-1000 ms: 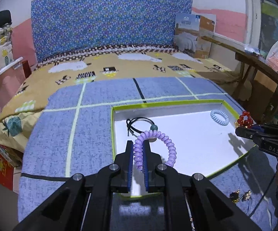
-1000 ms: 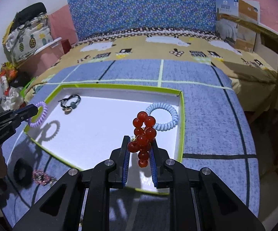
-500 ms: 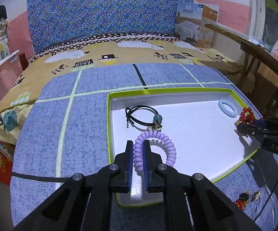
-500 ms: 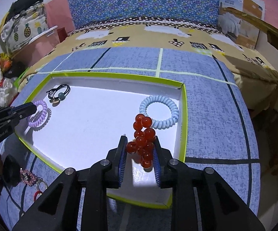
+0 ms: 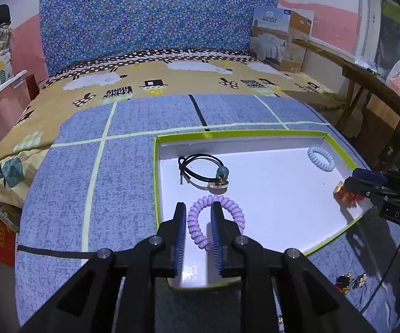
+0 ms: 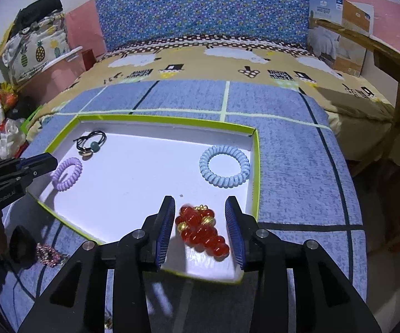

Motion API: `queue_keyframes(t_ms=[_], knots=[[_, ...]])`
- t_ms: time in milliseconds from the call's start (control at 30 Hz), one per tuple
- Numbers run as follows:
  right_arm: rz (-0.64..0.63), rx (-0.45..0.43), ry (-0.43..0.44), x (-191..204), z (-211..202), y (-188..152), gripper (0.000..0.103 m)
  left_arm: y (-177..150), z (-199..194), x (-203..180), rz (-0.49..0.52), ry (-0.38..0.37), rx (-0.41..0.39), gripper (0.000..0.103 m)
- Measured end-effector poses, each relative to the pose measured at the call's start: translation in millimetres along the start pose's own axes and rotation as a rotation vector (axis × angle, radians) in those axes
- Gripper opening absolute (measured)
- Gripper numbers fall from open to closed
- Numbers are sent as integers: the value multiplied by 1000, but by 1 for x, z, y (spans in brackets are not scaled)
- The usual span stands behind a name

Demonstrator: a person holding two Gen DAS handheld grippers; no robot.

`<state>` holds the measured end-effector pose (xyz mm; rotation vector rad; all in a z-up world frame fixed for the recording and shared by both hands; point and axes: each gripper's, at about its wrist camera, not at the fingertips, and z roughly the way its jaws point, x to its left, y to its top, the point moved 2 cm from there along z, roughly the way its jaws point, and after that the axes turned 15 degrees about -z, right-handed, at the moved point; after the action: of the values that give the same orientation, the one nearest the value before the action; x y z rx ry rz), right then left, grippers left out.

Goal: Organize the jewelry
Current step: 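Carry both bracelets into the green box and open both tools, then move both tools back toward the black watch band and keychains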

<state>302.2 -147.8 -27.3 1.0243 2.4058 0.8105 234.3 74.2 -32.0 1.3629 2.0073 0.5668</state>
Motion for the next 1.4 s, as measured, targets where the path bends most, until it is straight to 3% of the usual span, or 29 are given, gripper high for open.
queue_keyframes(t_ms=[300,833,1400], knots=[[22,-74,-12,8,-37,-11,39,-11,-40,2,-12,-37,-63,19],[-3,-185,-21,54,-113,-54,39,-63,-122,-3,30,-90,-184,19],[4,-215,-3,79,-151,-94,39,-97,-156,2,23,-112,-185,19]])
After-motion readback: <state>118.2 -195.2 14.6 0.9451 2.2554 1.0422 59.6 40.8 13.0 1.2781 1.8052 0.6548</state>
